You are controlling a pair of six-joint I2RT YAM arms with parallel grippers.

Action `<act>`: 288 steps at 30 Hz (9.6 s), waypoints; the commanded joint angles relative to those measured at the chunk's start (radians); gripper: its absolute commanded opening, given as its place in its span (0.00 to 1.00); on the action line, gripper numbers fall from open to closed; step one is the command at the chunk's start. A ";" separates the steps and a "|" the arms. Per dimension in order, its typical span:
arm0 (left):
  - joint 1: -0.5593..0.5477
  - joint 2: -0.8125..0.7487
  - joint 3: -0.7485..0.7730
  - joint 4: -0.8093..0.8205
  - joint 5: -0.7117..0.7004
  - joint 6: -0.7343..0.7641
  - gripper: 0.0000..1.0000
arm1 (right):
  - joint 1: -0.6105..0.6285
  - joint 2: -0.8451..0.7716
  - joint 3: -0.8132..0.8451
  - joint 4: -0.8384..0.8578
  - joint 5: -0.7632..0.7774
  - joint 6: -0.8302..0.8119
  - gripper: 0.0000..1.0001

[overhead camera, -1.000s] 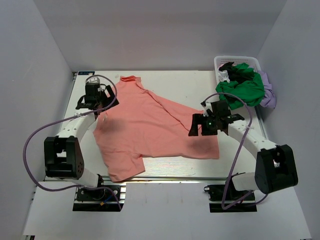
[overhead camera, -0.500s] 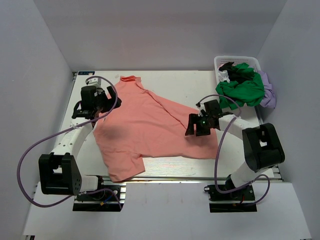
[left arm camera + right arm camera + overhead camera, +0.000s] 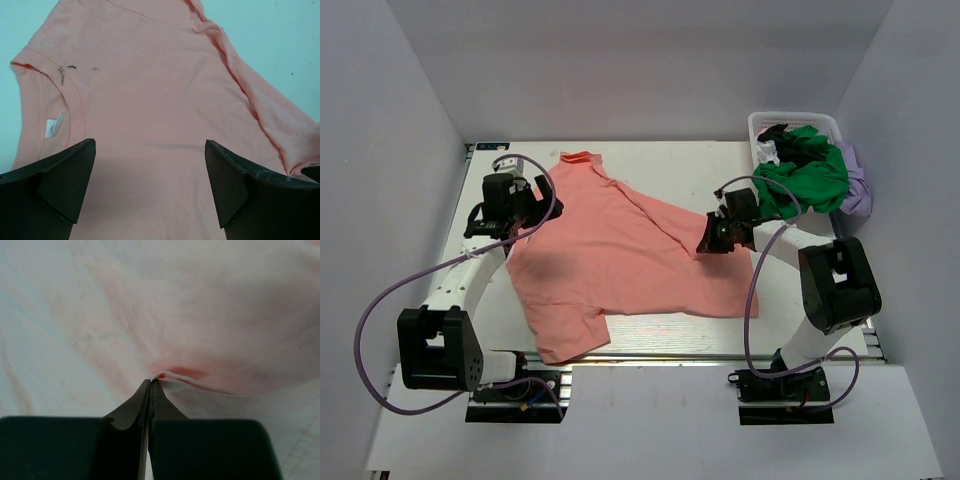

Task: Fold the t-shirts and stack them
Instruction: Flatten out the tshirt, then grap the side of the flattened tshirt closest away from the robot with both arms, then fold the flattened tshirt in 1/3 of the way

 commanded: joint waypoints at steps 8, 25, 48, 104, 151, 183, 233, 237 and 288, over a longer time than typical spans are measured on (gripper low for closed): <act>0.004 0.009 -0.034 0.040 -0.004 0.023 1.00 | -0.005 -0.007 0.177 -0.004 0.094 0.051 0.00; 0.013 0.314 0.024 0.112 -0.040 0.054 1.00 | -0.111 0.364 0.791 -0.147 0.491 0.144 0.00; 0.032 0.460 0.141 0.096 -0.078 0.095 1.00 | -0.154 0.578 1.038 -0.044 0.505 0.136 0.62; 0.013 0.582 0.728 -0.208 -0.126 0.092 1.00 | -0.005 0.211 0.730 -0.185 0.146 -0.258 0.90; -0.007 -0.322 -0.505 -0.526 -0.320 -0.569 0.68 | 0.058 -0.432 -0.067 -0.266 0.391 0.042 0.90; -0.007 -0.413 -0.488 -0.474 -0.096 -0.399 0.00 | -0.007 -0.307 -0.344 -0.010 0.477 0.280 0.53; 0.021 0.257 0.314 -0.045 0.145 -0.235 0.00 | -0.054 0.010 0.364 -0.487 0.296 0.030 0.00; 0.021 0.337 0.388 -0.029 0.134 -0.196 0.00 | -0.068 0.047 0.441 -0.493 0.313 0.016 0.00; 0.065 0.580 0.344 -0.031 0.131 -0.173 1.00 | -0.082 0.205 0.475 -0.342 0.074 -0.050 0.90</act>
